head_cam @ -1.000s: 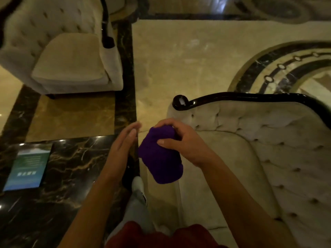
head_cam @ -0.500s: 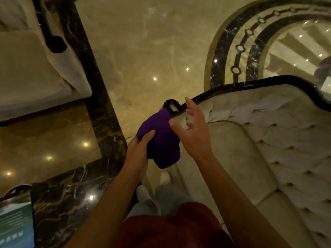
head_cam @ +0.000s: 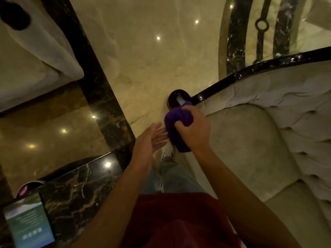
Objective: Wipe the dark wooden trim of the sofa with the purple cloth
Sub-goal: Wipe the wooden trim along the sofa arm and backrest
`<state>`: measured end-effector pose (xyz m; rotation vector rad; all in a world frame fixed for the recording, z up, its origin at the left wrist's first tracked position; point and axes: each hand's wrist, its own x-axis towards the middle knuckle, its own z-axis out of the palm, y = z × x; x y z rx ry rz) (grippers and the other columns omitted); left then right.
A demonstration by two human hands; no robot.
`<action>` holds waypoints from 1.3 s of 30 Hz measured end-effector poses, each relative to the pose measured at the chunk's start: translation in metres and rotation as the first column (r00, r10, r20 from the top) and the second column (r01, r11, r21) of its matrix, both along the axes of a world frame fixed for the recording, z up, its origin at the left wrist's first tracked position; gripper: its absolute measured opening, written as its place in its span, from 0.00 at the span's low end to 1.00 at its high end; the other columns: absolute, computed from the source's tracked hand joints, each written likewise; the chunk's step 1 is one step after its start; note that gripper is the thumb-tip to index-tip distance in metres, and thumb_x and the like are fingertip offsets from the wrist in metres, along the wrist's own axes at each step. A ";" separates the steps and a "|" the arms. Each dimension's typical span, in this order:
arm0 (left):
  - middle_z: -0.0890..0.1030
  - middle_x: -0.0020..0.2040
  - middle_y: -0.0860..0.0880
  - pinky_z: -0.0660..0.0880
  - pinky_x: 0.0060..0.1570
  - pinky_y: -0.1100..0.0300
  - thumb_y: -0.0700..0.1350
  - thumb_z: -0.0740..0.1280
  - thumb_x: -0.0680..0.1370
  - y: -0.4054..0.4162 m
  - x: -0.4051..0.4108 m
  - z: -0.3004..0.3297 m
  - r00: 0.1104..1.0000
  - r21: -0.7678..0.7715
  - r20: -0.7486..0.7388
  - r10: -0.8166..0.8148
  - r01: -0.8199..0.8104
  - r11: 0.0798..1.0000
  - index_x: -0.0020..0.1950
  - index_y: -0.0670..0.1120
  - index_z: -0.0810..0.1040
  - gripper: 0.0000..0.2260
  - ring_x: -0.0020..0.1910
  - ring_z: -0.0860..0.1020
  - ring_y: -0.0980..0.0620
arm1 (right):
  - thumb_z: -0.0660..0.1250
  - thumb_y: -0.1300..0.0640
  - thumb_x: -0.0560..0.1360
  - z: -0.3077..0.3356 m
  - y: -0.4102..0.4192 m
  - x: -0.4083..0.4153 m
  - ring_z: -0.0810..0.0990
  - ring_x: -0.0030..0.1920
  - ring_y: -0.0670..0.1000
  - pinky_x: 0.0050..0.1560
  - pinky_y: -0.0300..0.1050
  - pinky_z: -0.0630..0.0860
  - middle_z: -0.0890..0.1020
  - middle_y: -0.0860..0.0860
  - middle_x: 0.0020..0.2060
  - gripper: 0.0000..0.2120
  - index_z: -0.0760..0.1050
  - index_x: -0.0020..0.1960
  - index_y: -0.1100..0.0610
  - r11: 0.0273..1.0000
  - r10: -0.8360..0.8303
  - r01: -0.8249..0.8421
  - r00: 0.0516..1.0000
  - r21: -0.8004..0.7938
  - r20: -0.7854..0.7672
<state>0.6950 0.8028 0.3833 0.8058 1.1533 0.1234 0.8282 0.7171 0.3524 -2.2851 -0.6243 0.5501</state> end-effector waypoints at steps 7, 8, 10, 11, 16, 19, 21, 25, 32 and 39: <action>0.81 0.65 0.42 0.77 0.62 0.50 0.43 0.61 0.85 0.079 0.050 -0.133 0.974 0.168 -0.225 -0.010 0.048 0.985 0.71 0.48 0.77 0.15 0.61 0.81 0.44 | 0.74 0.50 0.71 -0.083 0.051 0.080 0.78 0.59 0.55 0.55 0.50 0.79 0.77 0.56 0.63 0.26 0.76 0.68 0.53 0.999 -0.002 0.008 0.994 -0.051 0.106; 0.78 0.69 0.41 0.76 0.65 0.48 0.43 0.60 0.86 0.089 0.065 -0.164 0.962 0.134 -0.264 -0.075 0.114 0.984 0.73 0.48 0.75 0.16 0.64 0.79 0.43 | 0.75 0.52 0.72 -0.106 0.061 0.084 0.78 0.62 0.58 0.58 0.55 0.80 0.77 0.58 0.64 0.26 0.76 0.68 0.55 0.997 0.000 0.011 0.991 -0.081 0.132; 0.73 0.75 0.43 0.72 0.71 0.46 0.45 0.58 0.87 0.101 0.081 -0.199 0.953 0.146 -0.244 -0.180 0.220 0.965 0.76 0.50 0.71 0.17 0.71 0.74 0.42 | 0.74 0.52 0.73 -0.126 0.072 0.079 0.74 0.68 0.63 0.66 0.63 0.75 0.75 0.61 0.69 0.26 0.76 0.69 0.56 0.986 0.048 -0.007 0.970 -0.168 0.240; 0.70 0.78 0.44 0.70 0.73 0.47 0.47 0.57 0.87 0.108 0.094 -0.222 0.940 0.165 -0.237 -0.246 0.289 0.943 0.77 0.51 0.70 0.17 0.74 0.72 0.43 | 0.72 0.52 0.74 -0.143 0.080 0.079 0.70 0.73 0.66 0.71 0.66 0.69 0.73 0.62 0.73 0.27 0.75 0.71 0.56 0.974 0.032 0.034 0.957 -0.222 0.288; 0.66 0.80 0.46 0.70 0.66 0.68 0.51 0.55 0.88 0.118 0.133 -0.265 0.884 0.126 -0.104 -0.456 0.466 0.876 0.81 0.49 0.64 0.21 0.76 0.66 0.53 | 0.66 0.47 0.79 -0.164 0.085 0.069 0.58 0.81 0.68 0.80 0.67 0.54 0.63 0.65 0.80 0.28 0.72 0.77 0.55 0.962 0.091 0.035 0.892 -0.269 0.442; 0.72 0.77 0.44 0.72 0.73 0.53 0.42 0.53 0.88 0.117 0.137 -0.277 0.877 -0.003 -0.026 -0.480 0.480 0.877 0.79 0.47 0.65 0.18 0.75 0.70 0.45 | 0.65 0.40 0.81 -0.173 0.090 0.054 0.58 0.81 0.67 0.79 0.68 0.55 0.63 0.64 0.80 0.28 0.71 0.78 0.51 0.956 0.179 -0.055 0.889 -0.290 0.422; 0.83 0.66 0.50 0.77 0.65 0.57 0.42 0.52 0.88 0.121 0.134 -0.277 0.881 -0.065 -0.034 -0.473 0.470 0.880 0.74 0.50 0.70 0.16 0.69 0.75 0.47 | 0.66 0.39 0.81 -0.178 0.099 0.050 0.61 0.81 0.66 0.79 0.68 0.56 0.66 0.63 0.79 0.27 0.74 0.76 0.49 0.944 0.216 -0.077 0.880 -0.321 0.424; 0.73 0.76 0.46 0.70 0.73 0.45 0.54 0.56 0.87 0.137 0.131 -0.274 0.799 -0.024 -0.106 -0.592 0.593 0.805 0.80 0.54 0.66 0.20 0.73 0.73 0.46 | 0.66 0.39 0.79 -0.183 0.093 0.064 0.63 0.79 0.66 0.79 0.70 0.53 0.69 0.62 0.78 0.25 0.77 0.72 0.49 0.918 0.312 -0.156 0.852 -0.364 0.421; 0.69 0.80 0.50 0.66 0.76 0.43 0.62 0.57 0.84 0.139 0.136 -0.267 0.754 0.015 -0.159 -0.637 0.647 0.762 0.81 0.59 0.62 0.25 0.76 0.70 0.47 | 0.61 0.41 0.82 -0.160 0.053 0.150 0.64 0.79 0.65 0.79 0.73 0.52 0.72 0.62 0.75 0.23 0.76 0.71 0.51 0.809 0.521 -0.272 0.741 -0.521 0.423; 0.63 0.82 0.51 0.63 0.77 0.39 0.65 0.55 0.84 0.115 0.137 -0.267 0.832 0.053 -0.186 -0.523 0.540 0.840 0.82 0.57 0.59 0.28 0.79 0.64 0.48 | 0.64 0.41 0.82 -0.131 0.019 0.238 0.64 0.79 0.65 0.79 0.70 0.56 0.72 0.60 0.75 0.21 0.79 0.66 0.54 0.863 0.373 -0.063 0.750 -0.502 0.547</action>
